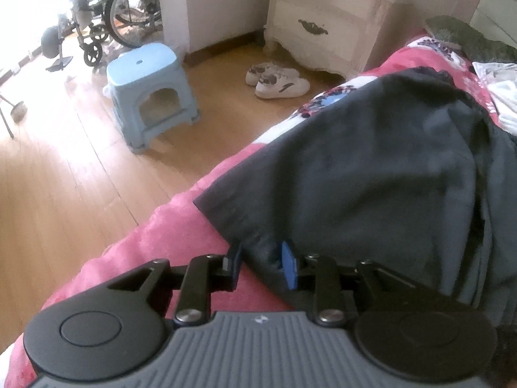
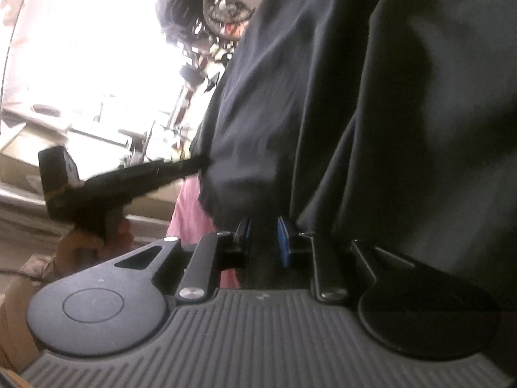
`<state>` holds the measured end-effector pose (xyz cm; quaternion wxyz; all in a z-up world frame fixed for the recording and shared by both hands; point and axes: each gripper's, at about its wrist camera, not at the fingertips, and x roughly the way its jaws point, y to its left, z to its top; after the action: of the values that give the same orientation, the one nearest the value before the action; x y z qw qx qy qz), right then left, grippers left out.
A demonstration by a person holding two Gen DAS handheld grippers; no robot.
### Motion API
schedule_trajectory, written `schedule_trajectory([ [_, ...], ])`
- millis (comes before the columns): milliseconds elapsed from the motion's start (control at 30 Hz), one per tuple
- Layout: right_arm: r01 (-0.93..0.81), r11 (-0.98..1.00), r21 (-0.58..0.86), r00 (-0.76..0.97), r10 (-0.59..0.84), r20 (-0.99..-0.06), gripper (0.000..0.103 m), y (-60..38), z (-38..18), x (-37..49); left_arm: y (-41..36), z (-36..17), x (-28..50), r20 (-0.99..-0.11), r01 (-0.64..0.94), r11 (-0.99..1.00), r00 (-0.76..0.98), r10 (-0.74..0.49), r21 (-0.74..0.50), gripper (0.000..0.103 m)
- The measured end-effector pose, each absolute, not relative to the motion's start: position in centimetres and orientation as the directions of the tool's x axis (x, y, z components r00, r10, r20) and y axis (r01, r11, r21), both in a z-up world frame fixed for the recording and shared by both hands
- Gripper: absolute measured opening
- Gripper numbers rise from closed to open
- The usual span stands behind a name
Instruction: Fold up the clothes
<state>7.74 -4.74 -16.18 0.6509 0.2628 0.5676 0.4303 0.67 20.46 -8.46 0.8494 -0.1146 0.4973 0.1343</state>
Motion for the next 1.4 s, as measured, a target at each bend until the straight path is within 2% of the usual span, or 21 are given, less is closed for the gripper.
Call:
schedule_trajectory([
  [133,-0.283,0.499,0.819,-0.1,0.834,-0.542,0.018,-3.9,-15.6,6.5,21.0,-8.3,0.3,-0.86,-0.368,0.925,0.499,0.112,-0.093,0.03],
  [267,-0.305,0.472,0.827,-0.137,0.837,-0.529,0.024,-3.4,-14.8,5.6,21.6,-7.8,-0.2,-0.841,-0.396,0.911,0.526,0.124,-0.113,0.029],
  [533,-0.248,0.415,0.875,-0.084,0.891,-0.446,0.028,-4.8,-14.2,6.3,21.9,-7.2,-0.1,-0.824,-0.422,0.896,0.55,0.135,-0.135,0.037],
  [733,-0.198,0.403,0.893,-0.037,0.908,-0.418,0.03,-6.2,-14.7,6.1,21.7,-7.4,0.1,-0.822,-0.434,0.891,0.551,0.145,-0.133,0.039],
  [1033,-0.139,0.395,0.908,0.037,0.918,-0.394,0.032,-7.8,-14.7,6.8,20.7,-6.8,0.9,-0.834,-0.434,0.9,0.515,0.2,-0.052,0.043],
  [1400,-0.119,0.395,0.911,0.032,0.919,-0.394,0.033,-7.5,-15.4,6.7,19.8,-6.4,1.5,-0.846,-0.428,0.903,0.472,0.249,0.027,0.048],
])
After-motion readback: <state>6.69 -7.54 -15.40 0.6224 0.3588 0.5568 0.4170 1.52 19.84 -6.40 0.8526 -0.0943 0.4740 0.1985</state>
